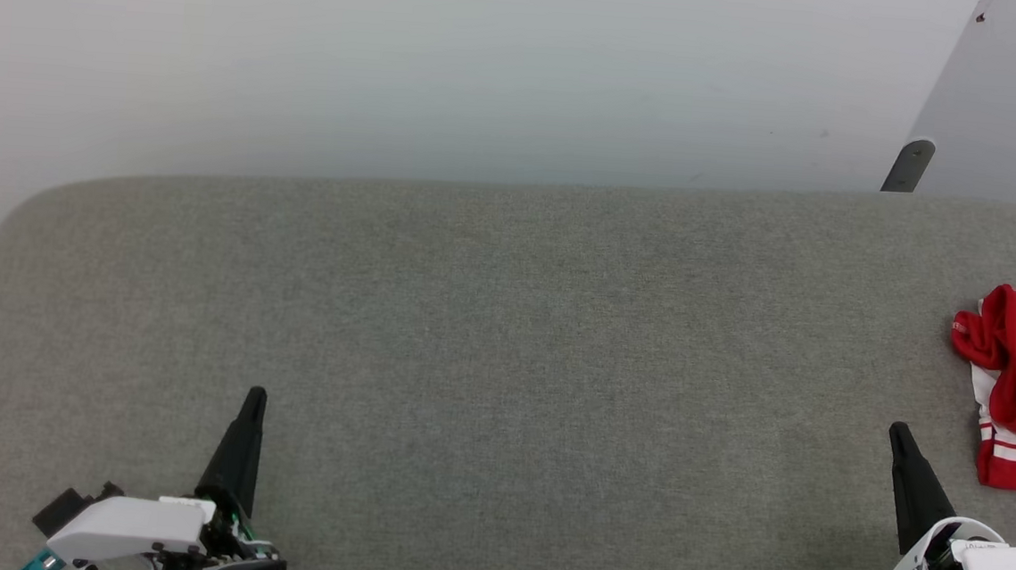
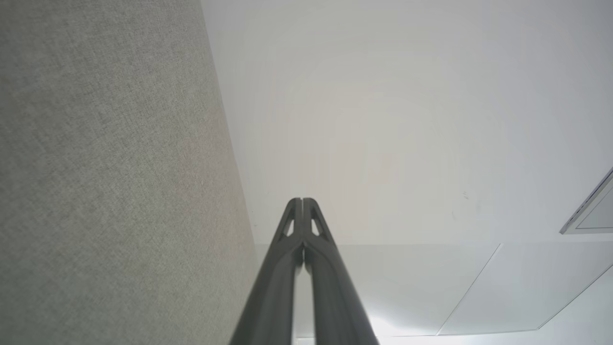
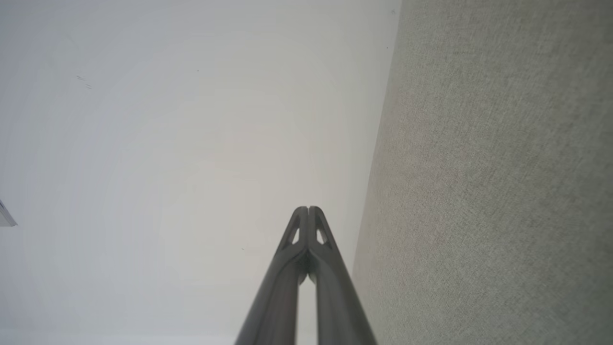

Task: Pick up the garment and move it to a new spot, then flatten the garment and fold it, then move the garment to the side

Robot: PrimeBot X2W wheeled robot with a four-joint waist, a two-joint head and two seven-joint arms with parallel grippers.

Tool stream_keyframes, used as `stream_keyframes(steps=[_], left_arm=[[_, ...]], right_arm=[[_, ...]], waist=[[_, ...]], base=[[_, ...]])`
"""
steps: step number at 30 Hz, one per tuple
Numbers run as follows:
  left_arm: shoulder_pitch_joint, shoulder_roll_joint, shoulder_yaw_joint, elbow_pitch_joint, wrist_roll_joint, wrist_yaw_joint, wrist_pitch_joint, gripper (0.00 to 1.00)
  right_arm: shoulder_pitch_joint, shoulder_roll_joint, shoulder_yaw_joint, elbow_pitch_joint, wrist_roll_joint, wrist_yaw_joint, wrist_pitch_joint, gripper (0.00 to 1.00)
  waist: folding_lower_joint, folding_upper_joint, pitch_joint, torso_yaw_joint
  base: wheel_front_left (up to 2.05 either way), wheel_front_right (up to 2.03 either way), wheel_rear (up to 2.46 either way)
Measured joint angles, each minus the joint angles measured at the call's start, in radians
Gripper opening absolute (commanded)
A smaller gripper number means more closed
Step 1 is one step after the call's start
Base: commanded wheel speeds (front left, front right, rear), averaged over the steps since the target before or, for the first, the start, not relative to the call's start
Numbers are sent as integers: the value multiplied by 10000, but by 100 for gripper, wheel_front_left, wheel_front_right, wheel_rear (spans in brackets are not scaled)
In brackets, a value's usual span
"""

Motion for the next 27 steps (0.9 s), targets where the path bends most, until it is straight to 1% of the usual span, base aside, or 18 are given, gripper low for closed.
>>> stream_keyframes(steps=[27], left_arm=[[-6, -2, 2, 2, 0, -2, 0, 0]], right_arm=[[-27, 2, -2, -12, 0, 0, 0, 0]], waist=[[0, 0, -1, 0]], base=[[0, 0, 0]])
